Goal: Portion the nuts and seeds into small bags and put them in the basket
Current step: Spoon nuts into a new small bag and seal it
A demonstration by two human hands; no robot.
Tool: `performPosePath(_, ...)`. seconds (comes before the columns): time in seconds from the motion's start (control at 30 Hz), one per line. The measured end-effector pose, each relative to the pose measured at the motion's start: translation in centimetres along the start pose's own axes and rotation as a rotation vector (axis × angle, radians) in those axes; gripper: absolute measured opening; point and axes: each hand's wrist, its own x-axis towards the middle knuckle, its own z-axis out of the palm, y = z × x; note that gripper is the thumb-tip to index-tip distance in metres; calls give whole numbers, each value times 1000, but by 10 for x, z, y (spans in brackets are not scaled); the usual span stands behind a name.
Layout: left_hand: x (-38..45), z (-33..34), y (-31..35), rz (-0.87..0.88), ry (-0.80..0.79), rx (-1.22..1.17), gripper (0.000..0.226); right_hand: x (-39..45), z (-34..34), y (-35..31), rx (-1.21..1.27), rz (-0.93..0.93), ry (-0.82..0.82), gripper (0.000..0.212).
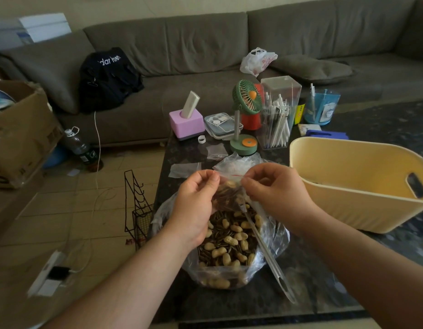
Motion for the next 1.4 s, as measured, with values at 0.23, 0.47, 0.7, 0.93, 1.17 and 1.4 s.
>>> performPosePath(0.23,0,-3,1,154,50,134,14,0,-3,-4,-47,-35,-8,7)
performPosePath(0.47,0,1,0,138,100,134,20,1,1,1,-14,-29,-48,12)
performPosePath(0.7,-1,4,-2,80,105,87,28,1,0,0,87,-14,-110,8)
performPosePath(0.93,-3,5,-2,62,54,55,16,3,2,2,19,-60,-78,7)
performPosePath(1.17,-4,3,-1,99,-49,78,10,4,-2,-1,36,-43,-32,5)
performPosePath(1.4,-3,4,-3,153,1,78,11,4,-7,-2,30,-22,-66,3)
